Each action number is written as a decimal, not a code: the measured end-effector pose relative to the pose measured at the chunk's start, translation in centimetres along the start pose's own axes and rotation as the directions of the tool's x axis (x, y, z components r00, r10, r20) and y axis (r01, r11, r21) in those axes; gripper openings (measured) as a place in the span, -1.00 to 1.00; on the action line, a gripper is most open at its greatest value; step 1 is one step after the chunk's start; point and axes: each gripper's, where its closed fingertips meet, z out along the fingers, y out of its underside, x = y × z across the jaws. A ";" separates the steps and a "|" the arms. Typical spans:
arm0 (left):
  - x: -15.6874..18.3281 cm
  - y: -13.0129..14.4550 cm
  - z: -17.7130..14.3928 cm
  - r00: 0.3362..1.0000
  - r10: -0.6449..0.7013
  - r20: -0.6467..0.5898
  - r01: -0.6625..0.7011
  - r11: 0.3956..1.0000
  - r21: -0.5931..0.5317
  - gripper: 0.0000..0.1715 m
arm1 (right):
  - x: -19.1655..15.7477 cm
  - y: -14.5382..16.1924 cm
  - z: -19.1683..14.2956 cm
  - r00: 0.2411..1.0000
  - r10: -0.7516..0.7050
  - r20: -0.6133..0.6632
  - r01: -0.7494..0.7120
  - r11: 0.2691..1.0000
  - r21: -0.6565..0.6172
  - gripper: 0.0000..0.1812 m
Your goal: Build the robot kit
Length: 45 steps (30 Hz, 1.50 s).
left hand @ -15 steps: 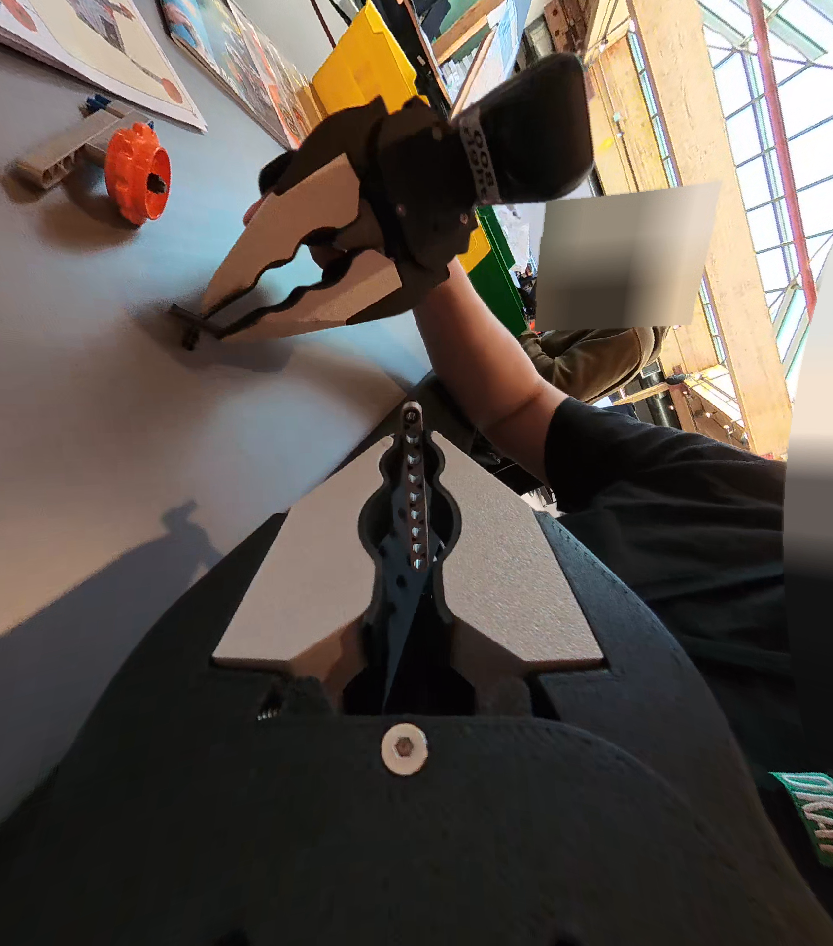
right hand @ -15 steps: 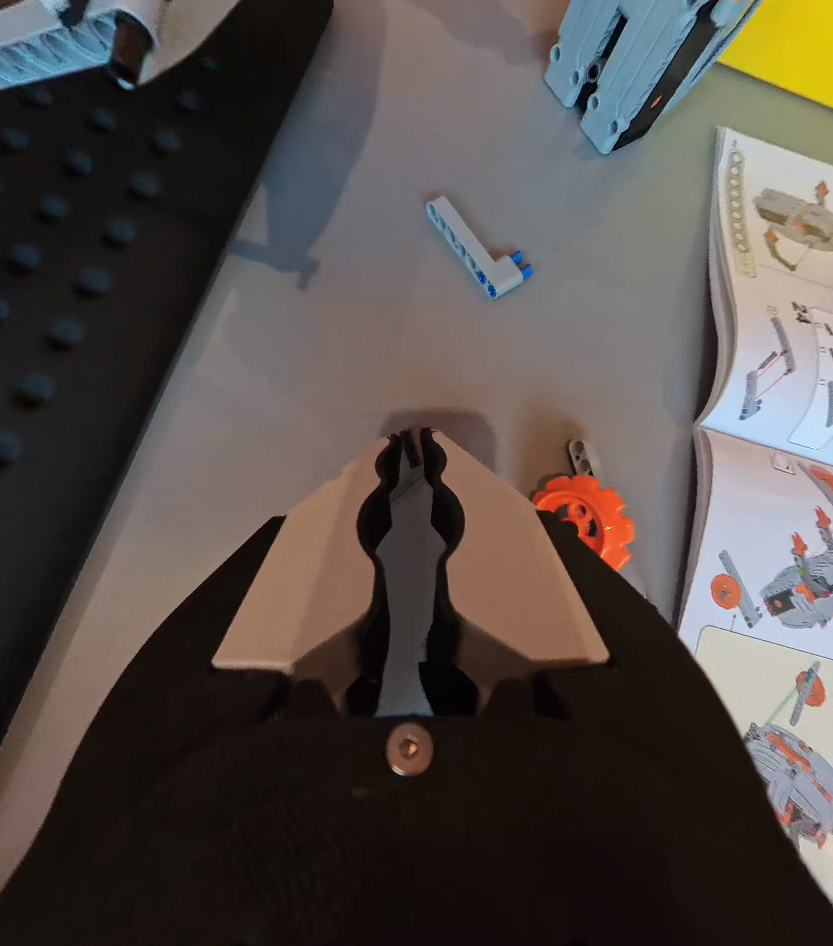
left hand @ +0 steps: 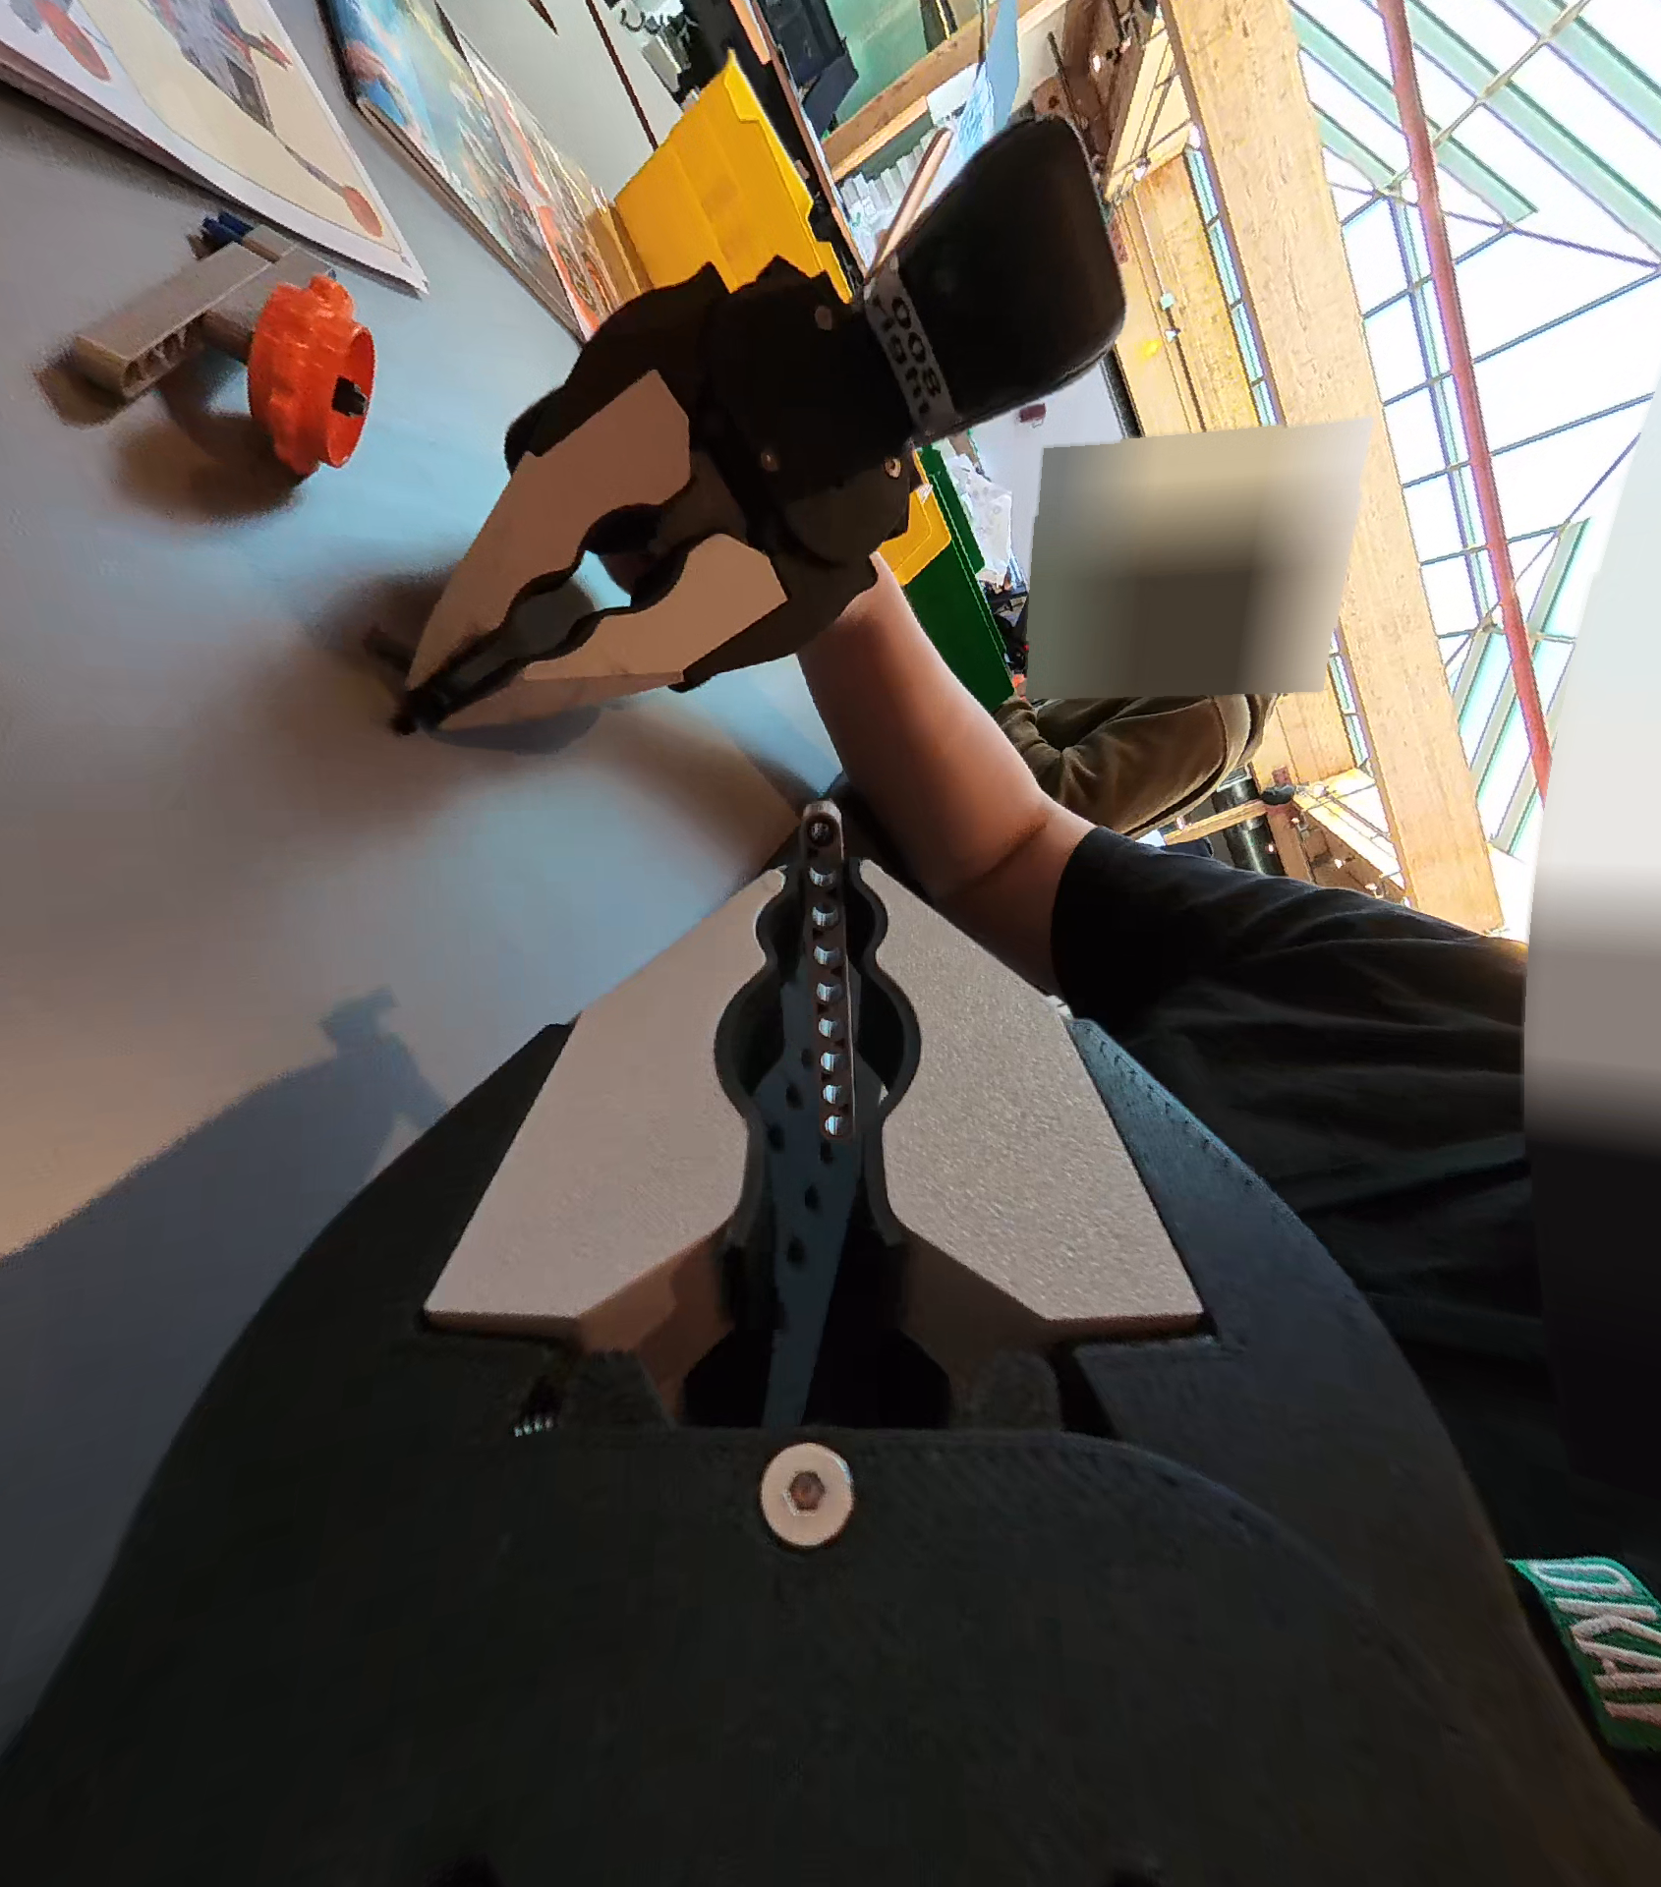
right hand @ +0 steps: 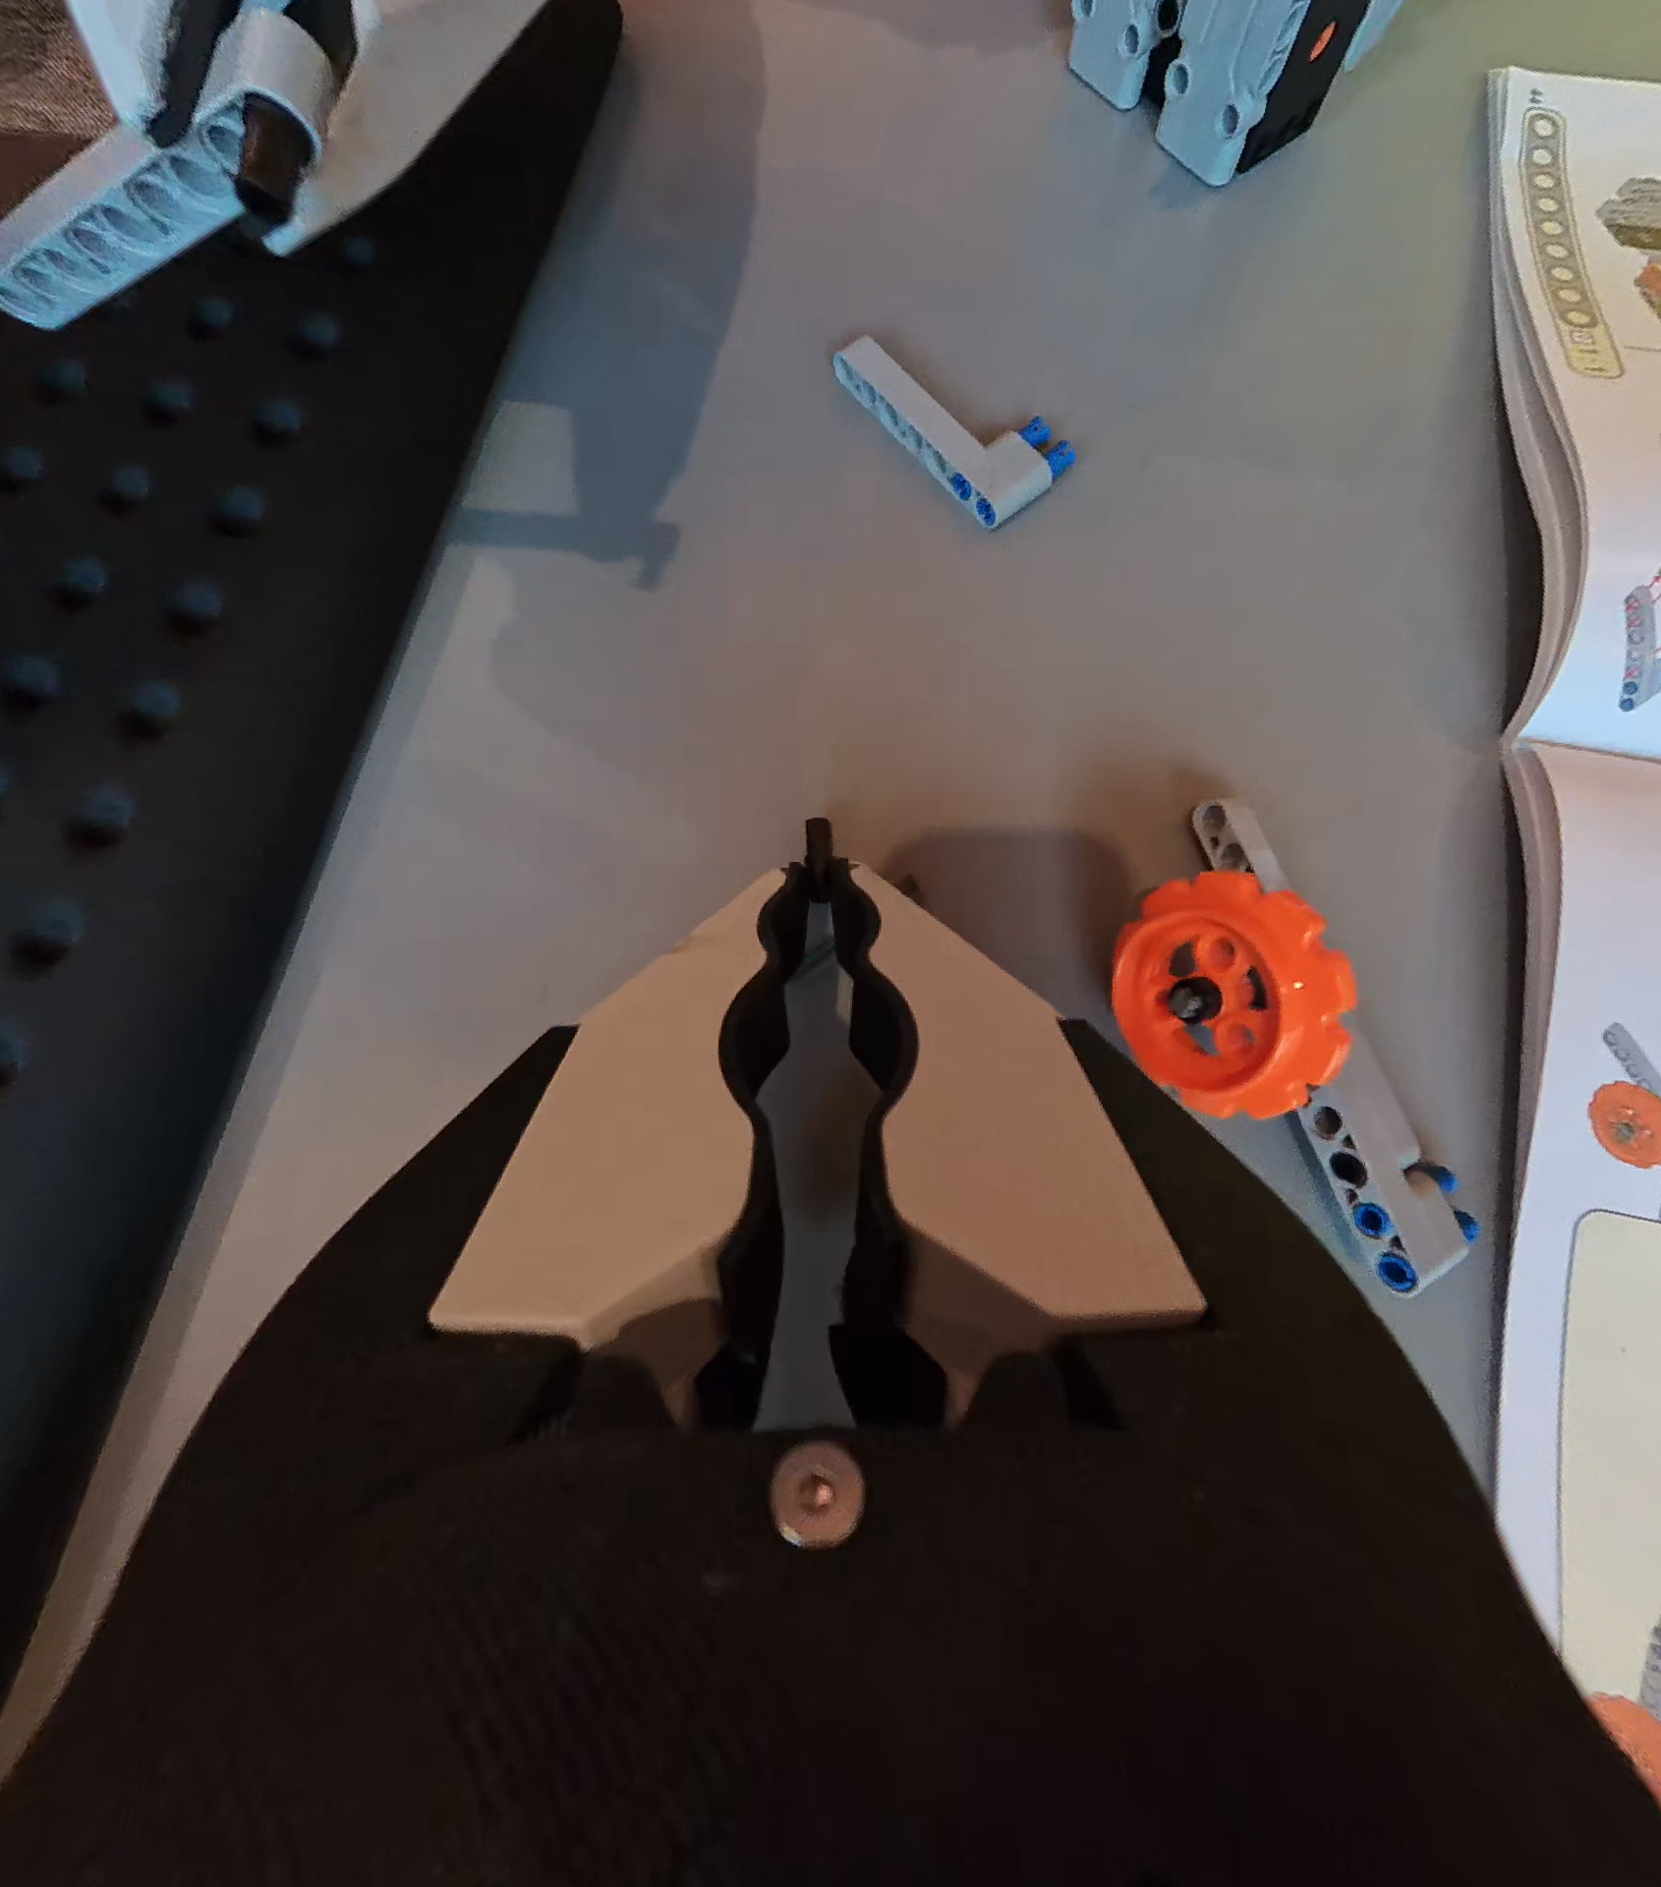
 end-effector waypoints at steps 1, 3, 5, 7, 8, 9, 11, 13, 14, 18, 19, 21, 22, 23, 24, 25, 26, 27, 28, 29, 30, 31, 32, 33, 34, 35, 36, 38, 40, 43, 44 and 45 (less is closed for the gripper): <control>-0.1 0.0 0.1 1.000 0.000 0.001 0.000 1.000 0.000 -0.94 | 0.0 0.0 0.0 1.000 0.009 0.003 -0.009 1.000 -0.002 -0.96; -0.1 0.0 0.2 1.000 0.000 0.001 0.000 1.000 -0.006 -0.93 | 0.0 0.1 -0.1 1.000 0.014 -0.002 -0.014 1.000 -0.005 -0.96; -0.1 0.0 0.4 1.000 0.004 -0.001 -0.004 1.000 -0.011 -0.93 | 0.0 0.1 -0.1 1.000 0.014 -0.010 -0.014 1.000 -0.002 -0.95; -0.1 0.0 0.4 1.000 0.010 0.002 -0.010 1.000 -0.012 -0.93 | 0.0 0.1 -0.1 1.000 0.023 -0.012 -0.023 1.000 0.008 -0.95; -0.1 0.0 0.4 1.000 0.013 0.006 -0.013 1.000 -0.013 -0.93 | 0.0 0.1 -0.1 0.999 0.035 -0.011 -0.035 0.999 0.015 -0.94; -0.1 0.0 0.4 1.000 0.016 0.008 -0.016 1.000 -0.012 -0.93 | 0.0 0.1 -0.1 0.999 0.048 -0.009 -0.048 0.999 0.025 -0.93; -0.1 0.0 0.4 1.000 0.020 0.012 -0.020 1.000 -0.011 -0.93 | -0.2 0.1 -0.1 0.998 0.065 0.006 -0.065 0.997 0.044 -0.96; -0.1 -0.1 0.3 0.999 0.036 0.027 -0.036 0.999 -0.010 -0.94 | -0.2 0.1 -0.1 0.998 0.064 0.006 -0.064 0.997 0.047 -0.96; -0.2 -0.1 0.3 0.998 0.053 0.045 -0.053 0.999 -0.012 -0.93 | -0.3 0.1 -0.1 0.998 0.058 0.005 -0.058 0.997 0.041 -0.96; 0.1 -0.7 0.0 0.995 0.078 0.055 -0.079 0.997 0.016 -0.93 | -0.1 0.0 0.0 1.000 0.014 -0.025 -0.014 1.000 0.027 -0.96; 0.2 -0.8 -0.1 0.996 0.071 0.048 -0.073 0.997 0.026 -0.93 | -0.1 0.0 0.0 0.999 0.008 -0.031 -0.007 1.000 0.029 -0.96; 0.3 -1.1 -0.2 0.998 0.052 0.029 -0.053 0.998 0.040 -0.93 | -0.1 0.0 0.0 0.999 0.008 -0.039 -0.007 1.000 0.026 -0.96; 0.5 -1.2 -0.2 0.999 0.040 0.008 -0.040 0.998 0.048 -0.94 | -0.1 -0.1 -0.1 0.999 0.006 -0.044 -0.006 1.000 0.019 -0.90; 0.9 -1.3 -0.2 0.999 0.025 -0.022 -0.024 0.998 0.056 -0.94 | -0.1 -0.6 -0.3 0.999 0.006 -0.054 -0.004 0.999 0.036 -0.80; 1.2 -1.4 -0.2 0.999 0.011 -0.051 -0.008 0.998 0.063 -0.94 | -0.4 -1.8 -0.8 0.999 0.014 -0.047 -0.010 0.996 0.089 -0.74; 1.4 -1.5 -0.1 0.997 0.001 -0.071 0.004 0.998 0.069 -0.94 | -1.2 -3.7 -1.6 0.999 0.033 -0.010 -0.030 0.983 0.179 -0.71; 1.6 -1.6 -0.1 0.997 -0.003 -0.083 0.009 0.997 0.072 -0.94 | -1.9 -5.9 -2.5 0.997 0.061 0.039 -0.070 0.958 0.279 -0.71; 1.6 -1.6 -0.1 0.996 -0.006 -0.089 0.013 0.997 0.075 -0.94 | -2.6 -7.9 -3.6 0.989 0.101 0.104 -0.133 0.920 0.368 -0.72; 1.8 -1.6 0.0 0.995 -0.007 -0.095 0.014 0.997 0.078 -0.94 | -3.6 -9.6 -4.6 0.970 0.139 0.202 -0.215 0.877 0.429 -0.73; 1.9 -1.7 0.0 0.995 -0.006 -0.100 0.014 0.997 0.082 -0.94 | -4.4 -10.8 -5.3 0.939 0.167 0.301 -0.296 0.839 0.456 -0.72; 2.0 -1.8 0.0 0.995 -0.006 -0.104 0.015 0.996 0.084 -0.94 | -4.7 -11.5 -5.7 0.910 0.202 0.362 -0.364 0.807 0.464 -0.74; 2.0 -1.8 0.1 0.995 -0.004 -0.104 0.012 0.996 0.083 -0.94 | -4.6 -11.9 -5.8 0.889 0.236 0.394 -0.414 0.782 0.467 -0.74; 2.1 -1.8 0.2 0.995 0.000 -0.103 0.009 0.997 0.082 -0.94 | -4.7 -12.0 -5.7 0.874 0.254 0.413 -0.441 0.771 0.460 -0.75; 2.2 -1.8 0.2 0.995 0.002 -0.104 0.007 0.997 0.079 -0.94 | -4.7 -12.0 -5.4 0.867 0.270 0.419 -0.455 0.771 0.445 -0.78; 2.2 -1.8 0.3 0.995 0.003 -0.105 0.005 0.997 0.077 -0.94 | -4.7 -11.8 -5.1 0.863 0.284 0.418 -0.464 0.775 0.430 -0.87; 2.2 -1.7 0.4 0.994 0.003 -0.105 0.005 0.997 0.074 -0.94 | -4.9 -11.9 -5.0 0.855 0.288 0.432 -0.473 0.773 0.422 -0.93; 2.2 -1.7 0.4 0.994 0.003 -0.106 0.005 0.997 0.075 -0.94 | -4.8 -11.9 -5.1 0.846 0.301 0.440 -0.489 0.766 0.417 -0.93; 2.3 -1.9 0.4 0.993 0.000 -0.119 0.010 0.996 0.087 -0.94 | -4.7 -11.9 -5.2 0.831 0.326 0.451 -0.516 0.754 0.406 -0.94; 2.4 -2.2 0.5 0.991 0.000 -0.137 0.015 0.994 0.111 -0.94 | -4.4 -12.1 -5.5 0.822 0.341 0.456 -0.535 0.736 0.415 -0.94; 2.5 -2.2 0.5 0.988 -0.016 -0.157 0.034 0.993 0.113 -0.93 | -3.5 -12.1 -6.0 0.808 0.380 0.449 -0.571 0.693 0.440 -0.94; 2.4 -2.1 0.5 0.988 -0.020 -0.156 0.038 0.993 0.112 -0.93 | -3.2 -12.0 -6.1 0.800 0.393 0.453 -0.584 0.682 0.440 -0.94; 2.3 -2.0 0.5 0.988 -0.022 -0.153 0.040 0.993 0.112 -0.93 | -3.0 -11.9 -6.1 0.794 0.405 0.454 -0.594 0.676 0.436 -0.94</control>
